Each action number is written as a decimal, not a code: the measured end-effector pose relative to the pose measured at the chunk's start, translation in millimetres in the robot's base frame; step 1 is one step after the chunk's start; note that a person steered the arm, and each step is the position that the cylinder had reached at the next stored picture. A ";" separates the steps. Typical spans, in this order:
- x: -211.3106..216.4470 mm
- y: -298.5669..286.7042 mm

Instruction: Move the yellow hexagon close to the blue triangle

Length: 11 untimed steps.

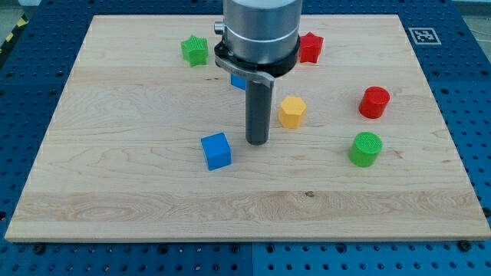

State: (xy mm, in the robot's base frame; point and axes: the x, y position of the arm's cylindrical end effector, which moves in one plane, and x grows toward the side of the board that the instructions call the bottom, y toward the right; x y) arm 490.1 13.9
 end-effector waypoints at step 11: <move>-58.7 66.3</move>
